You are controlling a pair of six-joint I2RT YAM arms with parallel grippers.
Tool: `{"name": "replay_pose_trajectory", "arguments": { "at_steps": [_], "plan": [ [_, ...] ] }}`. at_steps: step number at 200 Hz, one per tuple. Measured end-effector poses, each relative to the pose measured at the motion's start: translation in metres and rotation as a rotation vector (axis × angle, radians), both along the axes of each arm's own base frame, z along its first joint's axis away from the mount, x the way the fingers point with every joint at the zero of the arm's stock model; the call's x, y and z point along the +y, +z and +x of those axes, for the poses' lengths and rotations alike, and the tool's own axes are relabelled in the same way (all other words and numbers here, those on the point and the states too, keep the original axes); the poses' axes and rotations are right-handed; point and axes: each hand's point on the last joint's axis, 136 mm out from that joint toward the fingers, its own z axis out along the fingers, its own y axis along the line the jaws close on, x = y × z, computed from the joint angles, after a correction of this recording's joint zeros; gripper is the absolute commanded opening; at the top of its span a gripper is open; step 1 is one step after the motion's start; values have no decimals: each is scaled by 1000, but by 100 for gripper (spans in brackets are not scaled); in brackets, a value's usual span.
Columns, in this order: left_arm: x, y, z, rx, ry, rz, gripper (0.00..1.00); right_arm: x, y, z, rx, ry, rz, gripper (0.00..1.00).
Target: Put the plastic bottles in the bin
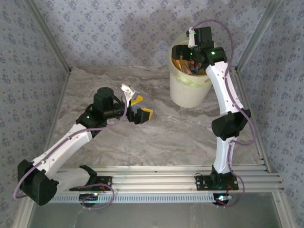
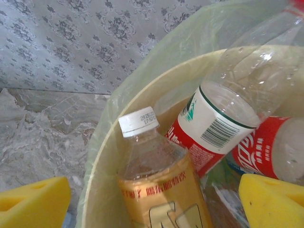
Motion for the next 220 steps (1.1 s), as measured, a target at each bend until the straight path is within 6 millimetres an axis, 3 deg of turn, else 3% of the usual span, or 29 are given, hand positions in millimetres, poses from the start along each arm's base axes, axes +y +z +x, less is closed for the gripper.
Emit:
{"name": "replay_pose_trajectory", "arguments": {
  "at_steps": [19, 48, 88, 159, 188, 220],
  "plan": [
    [2, -4, 2, -4, 12, 27, 99, -3, 17, -22, -23, 8, -1, 95],
    [4, -5, 6, -27, 23, 68, 100, 0, 44, -76, -64, 45, 13, 100],
    [8, -15, 12, -49, 38, 146, 100, 7, 45, -155, -81, 133, 74, 100],
    [16, -62, 24, -12, 35, 366, 100, -10, -35, -272, 36, 188, 256, 100],
    [18, -90, 34, 28, 19, 494, 100, -18, -70, -299, 85, 184, 275, 100],
    [27, -111, 53, 27, 30, 664, 100, -22, -109, -314, 154, 172, 291, 100]
  ]
}}
